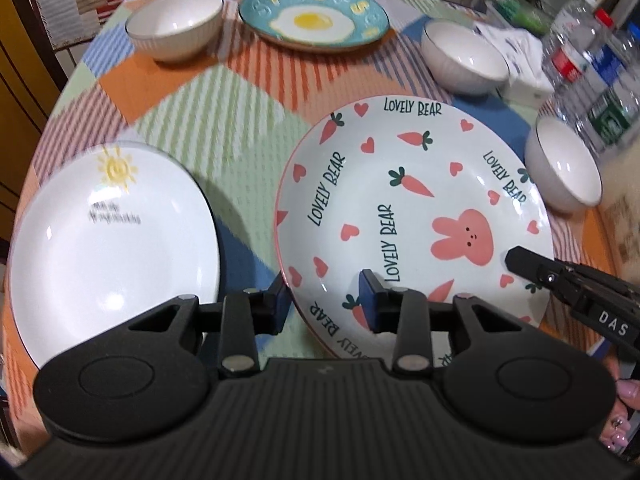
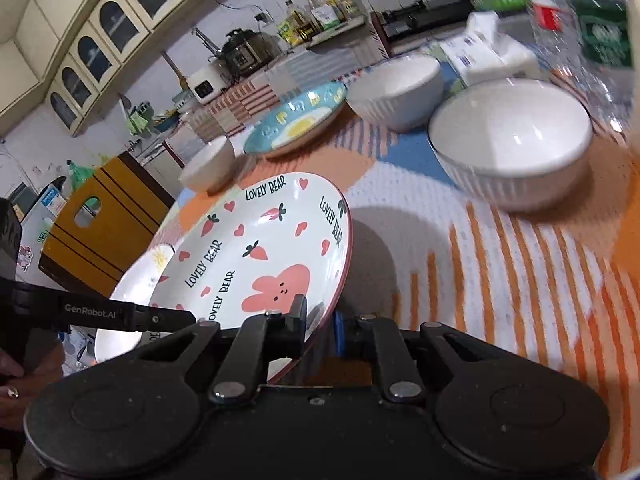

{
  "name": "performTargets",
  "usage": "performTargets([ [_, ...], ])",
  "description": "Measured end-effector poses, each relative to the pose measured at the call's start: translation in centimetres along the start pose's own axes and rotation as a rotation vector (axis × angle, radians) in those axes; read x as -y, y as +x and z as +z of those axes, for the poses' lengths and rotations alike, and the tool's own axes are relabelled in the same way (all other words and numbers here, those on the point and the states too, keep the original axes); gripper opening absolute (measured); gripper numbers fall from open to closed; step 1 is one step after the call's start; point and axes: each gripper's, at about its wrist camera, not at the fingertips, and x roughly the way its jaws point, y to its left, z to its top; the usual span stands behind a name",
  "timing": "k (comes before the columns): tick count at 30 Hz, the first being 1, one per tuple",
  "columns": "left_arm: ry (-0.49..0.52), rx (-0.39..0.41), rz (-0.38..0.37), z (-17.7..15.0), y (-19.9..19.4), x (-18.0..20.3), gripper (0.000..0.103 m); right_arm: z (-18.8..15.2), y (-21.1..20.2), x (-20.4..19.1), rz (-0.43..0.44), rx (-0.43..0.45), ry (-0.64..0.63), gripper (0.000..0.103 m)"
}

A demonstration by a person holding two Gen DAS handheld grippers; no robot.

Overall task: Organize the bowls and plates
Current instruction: 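Slide the LOVELY BEAR plate toward the white bowls and open the right tool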

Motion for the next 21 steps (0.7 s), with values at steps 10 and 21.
performTargets([
  [10, 0.081, 0.005, 0.039, 4.6, 1.1, -0.7, 0.035, 2.4, 2.5, -1.1, -0.016, 0.000, 0.035, 0.019],
  [21, 0.022, -0.027, 0.037, 7.4, 5.8, -2.1, 0.035, 4.5, 6.6, -1.0, -0.076, -0.066, 0.000, 0.020],
])
